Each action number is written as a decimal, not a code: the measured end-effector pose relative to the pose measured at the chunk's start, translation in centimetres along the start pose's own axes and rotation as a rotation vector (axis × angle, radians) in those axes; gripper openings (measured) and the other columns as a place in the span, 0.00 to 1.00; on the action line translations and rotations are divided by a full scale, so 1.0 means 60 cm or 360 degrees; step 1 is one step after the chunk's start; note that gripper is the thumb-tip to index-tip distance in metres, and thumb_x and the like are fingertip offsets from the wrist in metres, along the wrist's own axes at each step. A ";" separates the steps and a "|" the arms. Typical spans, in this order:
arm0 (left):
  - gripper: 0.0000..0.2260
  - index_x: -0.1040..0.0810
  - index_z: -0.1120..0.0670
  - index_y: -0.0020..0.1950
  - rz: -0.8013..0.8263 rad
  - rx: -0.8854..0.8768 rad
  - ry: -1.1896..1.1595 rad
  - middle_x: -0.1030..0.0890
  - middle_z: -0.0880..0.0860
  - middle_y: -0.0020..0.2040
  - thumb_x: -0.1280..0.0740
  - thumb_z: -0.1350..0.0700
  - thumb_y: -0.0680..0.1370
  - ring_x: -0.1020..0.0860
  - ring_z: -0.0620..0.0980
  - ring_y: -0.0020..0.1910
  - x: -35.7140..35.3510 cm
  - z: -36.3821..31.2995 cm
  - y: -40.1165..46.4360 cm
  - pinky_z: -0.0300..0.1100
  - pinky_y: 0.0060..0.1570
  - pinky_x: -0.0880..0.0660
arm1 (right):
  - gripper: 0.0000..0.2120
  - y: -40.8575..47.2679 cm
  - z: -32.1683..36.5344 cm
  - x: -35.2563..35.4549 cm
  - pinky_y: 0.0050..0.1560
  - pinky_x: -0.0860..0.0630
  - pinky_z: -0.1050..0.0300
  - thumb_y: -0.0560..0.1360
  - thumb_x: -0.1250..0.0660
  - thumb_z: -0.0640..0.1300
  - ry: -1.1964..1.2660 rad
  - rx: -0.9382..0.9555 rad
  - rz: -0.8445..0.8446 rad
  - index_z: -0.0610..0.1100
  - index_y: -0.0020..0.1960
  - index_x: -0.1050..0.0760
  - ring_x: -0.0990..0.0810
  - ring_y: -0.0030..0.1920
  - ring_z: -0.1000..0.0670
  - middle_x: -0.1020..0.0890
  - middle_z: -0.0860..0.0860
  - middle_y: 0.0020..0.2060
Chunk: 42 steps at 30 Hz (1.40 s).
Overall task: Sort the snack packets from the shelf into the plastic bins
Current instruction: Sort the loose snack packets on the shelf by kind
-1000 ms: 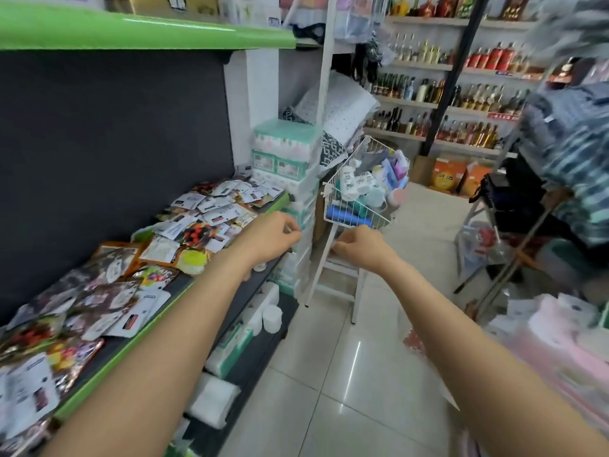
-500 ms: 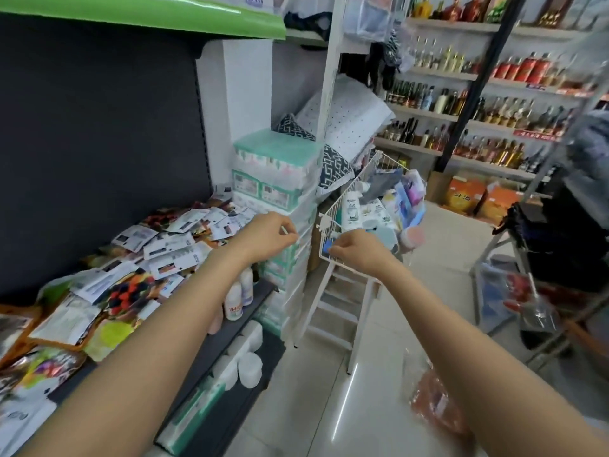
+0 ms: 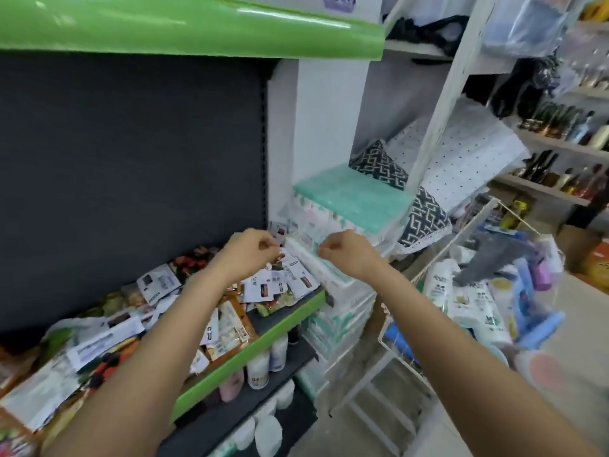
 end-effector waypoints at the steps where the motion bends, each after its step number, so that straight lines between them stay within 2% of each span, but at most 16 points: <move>1: 0.08 0.19 0.53 0.54 -0.0051 0.0065 -0.0013 0.19 0.49 0.49 0.37 0.55 0.78 0.22 0.45 0.44 0.004 0.014 0.012 0.39 0.43 0.27 | 0.12 0.029 0.001 -0.004 0.52 0.29 0.59 0.78 0.37 0.46 0.0000 0.0066 0.0022 0.40 0.56 0.21 0.22 0.57 0.44 0.20 0.44 0.57; 4: 0.07 0.20 0.51 0.52 -0.0136 0.0245 0.0007 0.18 0.47 0.47 0.37 0.55 0.78 0.20 0.48 0.47 0.003 0.051 0.051 0.43 0.48 0.24 | 0.12 0.110 0.006 -0.022 0.54 0.26 0.56 0.77 0.37 0.44 0.0003 0.0259 0.0132 0.40 0.53 0.19 0.20 0.54 0.45 0.17 0.46 0.53; 8: 0.08 0.20 0.51 0.50 -0.0294 0.0480 0.0120 0.18 0.49 0.45 0.38 0.55 0.78 0.21 0.49 0.46 0.002 0.083 0.095 0.42 0.48 0.25 | 0.11 0.201 0.021 -0.057 0.50 0.31 0.61 0.77 0.37 0.43 -0.0022 0.0509 0.0380 0.40 0.51 0.18 0.21 0.53 0.48 0.18 0.49 0.53; 10: 0.08 0.20 0.50 0.50 -0.0364 0.0600 0.0203 0.18 0.49 0.47 0.39 0.53 0.78 0.22 0.50 0.50 0.001 0.101 0.106 0.46 0.52 0.24 | 0.10 0.236 0.033 -0.074 0.51 0.31 0.62 0.78 0.37 0.43 -0.0006 0.0629 0.0488 0.41 0.53 0.18 0.21 0.53 0.50 0.18 0.50 0.53; 12: 0.08 0.21 0.49 0.53 -0.0461 0.0723 0.0280 0.19 0.50 0.51 0.39 0.52 0.78 0.24 0.51 0.55 0.001 0.116 0.104 0.48 0.54 0.25 | 0.10 0.262 0.042 -0.092 0.50 0.31 0.64 0.78 0.37 0.42 0.0044 0.0737 0.0576 0.41 0.53 0.18 0.21 0.51 0.53 0.18 0.50 0.52; 15: 0.09 0.22 0.51 0.56 -0.0701 0.0871 0.0222 0.19 0.49 0.49 0.38 0.53 0.79 0.23 0.51 0.51 -0.005 0.132 0.082 0.45 0.50 0.24 | 0.10 0.286 0.045 -0.119 0.49 0.29 0.63 0.78 0.37 0.42 0.0118 0.0804 0.0603 0.43 0.54 0.19 0.22 0.48 0.55 0.17 0.50 0.51; 18: 0.10 0.22 0.54 0.57 -0.0845 0.0990 0.0162 0.18 0.50 0.50 0.38 0.54 0.79 0.21 0.50 0.48 -0.022 0.156 0.060 0.43 0.49 0.24 | 0.10 0.299 0.038 -0.150 0.56 0.27 0.61 0.78 0.37 0.41 0.0193 0.0836 0.0570 0.42 0.56 0.20 0.21 0.53 0.52 0.17 0.49 0.53; 21: 0.11 0.23 0.54 0.59 -0.0818 0.1085 0.0120 0.18 0.52 0.52 0.37 0.55 0.79 0.21 0.50 0.51 -0.044 0.193 0.051 0.43 0.51 0.24 | 0.12 0.308 0.027 -0.188 0.52 0.32 0.69 0.78 0.38 0.39 0.0193 0.0820 0.0594 0.41 0.60 0.22 0.21 0.56 0.51 0.19 0.48 0.56; 22: 0.12 0.24 0.54 0.61 -0.0791 0.1081 0.0104 0.18 0.52 0.54 0.37 0.55 0.78 0.22 0.50 0.53 -0.051 0.204 0.051 0.44 0.53 0.25 | 0.13 0.312 0.022 -0.203 0.52 0.33 0.69 0.78 0.38 0.40 0.0201 0.0792 0.0609 0.40 0.61 0.23 0.22 0.57 0.50 0.20 0.47 0.58; 25: 0.19 0.28 0.54 0.67 -0.0642 0.1001 0.0178 0.24 0.54 0.63 0.33 0.53 0.77 0.26 0.52 0.62 -0.066 0.235 0.055 0.44 0.61 0.29 | 0.17 0.316 0.013 -0.252 0.59 0.32 0.62 0.78 0.37 0.43 0.0205 0.0747 0.0677 0.41 0.66 0.28 0.25 0.61 0.47 0.24 0.44 0.62; 28: 0.31 0.37 0.50 0.74 -0.0483 0.0962 0.0302 0.33 0.53 0.72 0.30 0.47 0.74 0.34 0.53 0.70 -0.074 0.263 0.051 0.48 0.67 0.34 | 0.24 0.313 0.010 -0.292 0.67 0.37 0.56 0.79 0.38 0.48 0.0105 0.0735 0.0836 0.46 0.73 0.37 0.34 0.70 0.45 0.34 0.45 0.69; 31: 0.37 0.45 0.48 0.77 -0.0355 0.0997 0.0349 0.43 0.50 0.77 0.30 0.45 0.73 0.44 0.52 0.75 -0.077 0.286 0.045 0.50 0.72 0.41 | 0.29 0.319 0.007 -0.314 0.72 0.42 0.52 0.79 0.40 0.53 -0.0022 0.0707 0.0913 0.50 0.77 0.45 0.42 0.74 0.45 0.42 0.46 0.74; 35: 0.35 0.44 0.47 0.77 -0.0230 0.1041 0.0441 0.45 0.50 0.78 0.31 0.45 0.75 0.45 0.51 0.76 -0.088 0.296 0.043 0.50 0.72 0.41 | 0.29 0.331 -0.003 -0.329 0.74 0.43 0.49 0.79 0.43 0.57 -0.0177 0.0674 0.0973 0.49 0.77 0.45 0.46 0.76 0.46 0.43 0.47 0.76; 39: 0.33 0.44 0.49 0.77 -0.0225 0.1003 0.0591 0.43 0.51 0.77 0.32 0.49 0.76 0.43 0.51 0.75 -0.094 0.284 0.042 0.48 0.72 0.40 | 0.24 0.336 -0.010 -0.328 0.71 0.40 0.52 0.81 0.46 0.56 -0.0214 0.0716 0.0946 0.47 0.73 0.36 0.40 0.73 0.46 0.38 0.46 0.74; 42: 0.23 0.34 0.49 0.73 -0.0349 0.0910 0.0605 0.34 0.51 0.73 0.35 0.52 0.78 0.34 0.52 0.71 -0.086 0.272 0.038 0.47 0.68 0.36 | 0.22 0.342 -0.016 -0.324 0.68 0.39 0.56 0.81 0.46 0.54 -0.0116 0.0688 0.0958 0.47 0.72 0.34 0.37 0.72 0.47 0.34 0.47 0.72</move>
Point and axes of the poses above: each hand's wrist, its own y-axis towards the middle knuckle, its own x-axis out of the back of the hand, z = x × y, the point moved 3 cm from there along y, towards the middle knuckle
